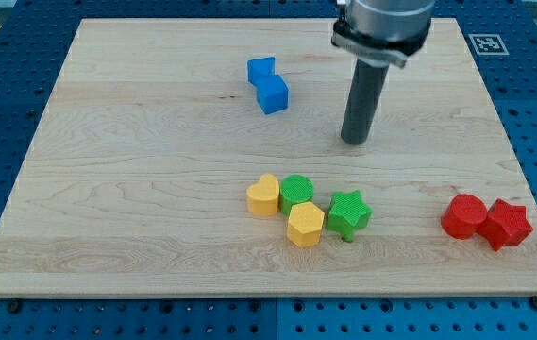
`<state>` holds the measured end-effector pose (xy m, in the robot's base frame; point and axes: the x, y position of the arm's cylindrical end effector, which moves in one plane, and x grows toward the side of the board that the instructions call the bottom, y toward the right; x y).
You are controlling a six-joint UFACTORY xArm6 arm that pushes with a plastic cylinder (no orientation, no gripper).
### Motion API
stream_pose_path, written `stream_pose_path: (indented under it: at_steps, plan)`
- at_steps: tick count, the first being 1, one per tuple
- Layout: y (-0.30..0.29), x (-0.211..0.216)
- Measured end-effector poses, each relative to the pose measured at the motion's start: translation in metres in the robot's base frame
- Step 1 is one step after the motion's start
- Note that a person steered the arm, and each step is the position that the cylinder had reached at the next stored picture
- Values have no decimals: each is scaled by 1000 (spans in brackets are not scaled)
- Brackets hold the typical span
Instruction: Slide the blue cube left and down a bit
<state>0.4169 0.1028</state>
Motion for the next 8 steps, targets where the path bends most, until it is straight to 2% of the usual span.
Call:
stream_pose_path:
  at_steps: [1, 2, 3, 5, 8]
  plan:
    - [-7, -62]
    - [-27, -84]
    - [-83, -88]
    - [-127, -72]
    - [-88, -65]
